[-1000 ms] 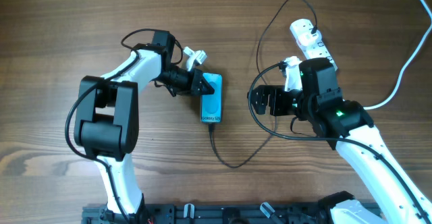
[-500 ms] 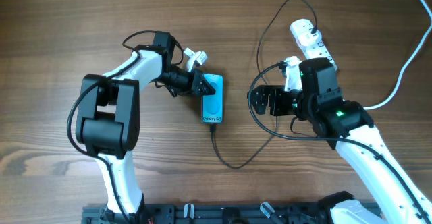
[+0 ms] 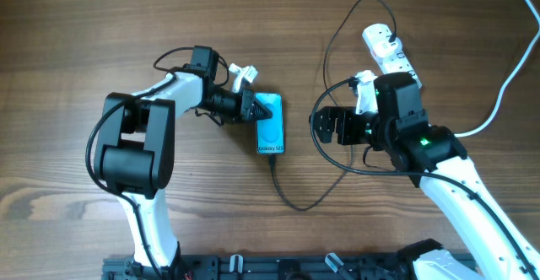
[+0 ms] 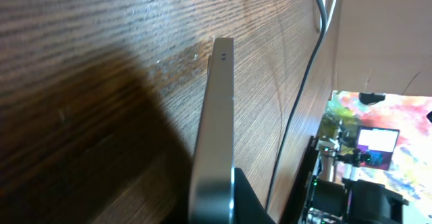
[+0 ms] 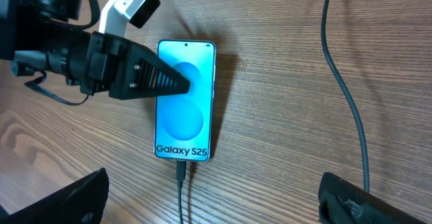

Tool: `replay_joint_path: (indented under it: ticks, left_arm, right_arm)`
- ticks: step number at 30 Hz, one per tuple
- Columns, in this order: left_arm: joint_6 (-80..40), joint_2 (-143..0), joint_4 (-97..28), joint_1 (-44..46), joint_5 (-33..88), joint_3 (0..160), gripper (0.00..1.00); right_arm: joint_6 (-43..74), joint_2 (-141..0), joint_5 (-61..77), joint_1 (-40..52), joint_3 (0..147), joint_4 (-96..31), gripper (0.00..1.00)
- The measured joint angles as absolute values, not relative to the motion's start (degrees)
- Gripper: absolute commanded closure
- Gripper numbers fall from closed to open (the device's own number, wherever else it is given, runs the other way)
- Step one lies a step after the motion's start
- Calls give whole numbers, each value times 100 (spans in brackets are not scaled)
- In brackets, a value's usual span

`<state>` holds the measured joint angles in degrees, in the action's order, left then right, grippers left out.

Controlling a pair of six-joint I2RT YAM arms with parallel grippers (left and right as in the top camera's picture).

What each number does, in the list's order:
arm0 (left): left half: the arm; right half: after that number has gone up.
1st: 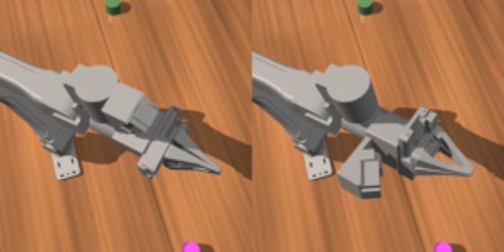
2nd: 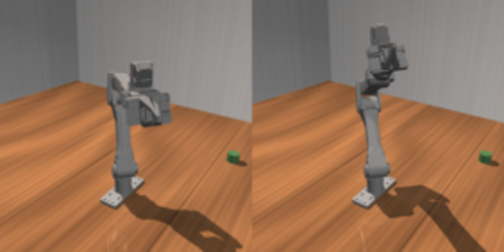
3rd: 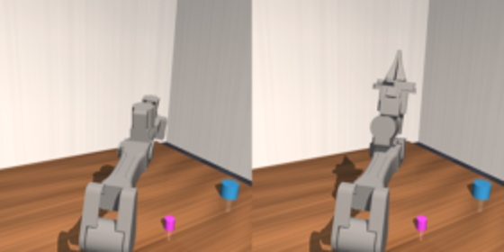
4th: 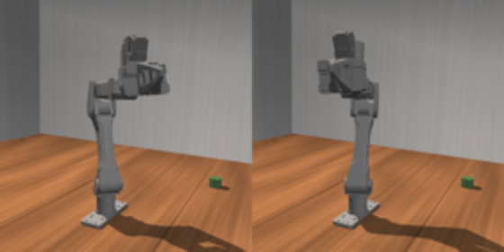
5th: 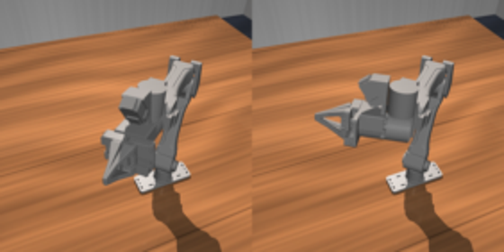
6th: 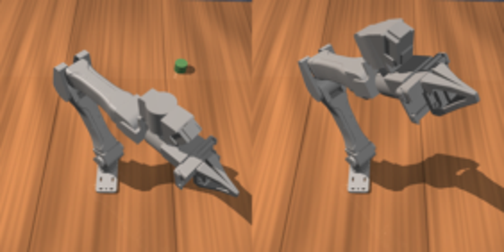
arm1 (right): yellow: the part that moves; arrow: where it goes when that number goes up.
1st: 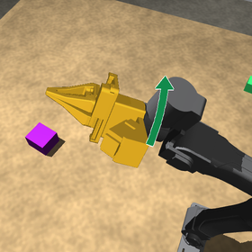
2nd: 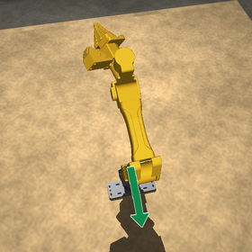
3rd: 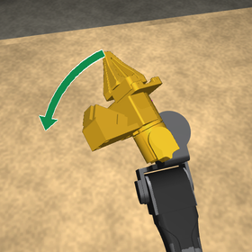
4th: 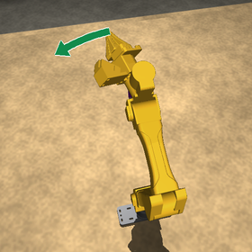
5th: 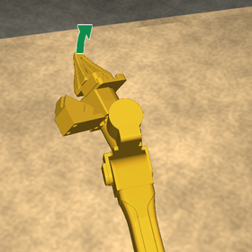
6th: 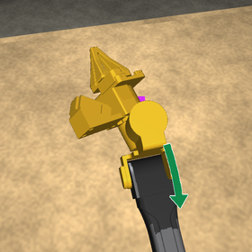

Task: Plug charger to phone and switch on socket
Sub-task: 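Lay the phone flat on the table with the left gripper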

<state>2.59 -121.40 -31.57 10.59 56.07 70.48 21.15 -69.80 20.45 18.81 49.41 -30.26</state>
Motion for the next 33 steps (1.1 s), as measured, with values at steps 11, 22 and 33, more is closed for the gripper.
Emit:
replay_joint_path:
  ticks: [11,22,33]
  left_arm:
    - [49,-12202,-3039,1055,5629,6982,96]
    - [-95,-12610,-3052,1046,5979,6984,91]
    - [-67,-12551,-3070,1103,5690,7035,78]
  right_arm:
    - [2115,-6980,2045,1881,4941,-3026,0]
    - [2115,-6980,2045,1881,4941,-3024,0]
    - [2115,-6980,2027,1881,4941,-3024,0]
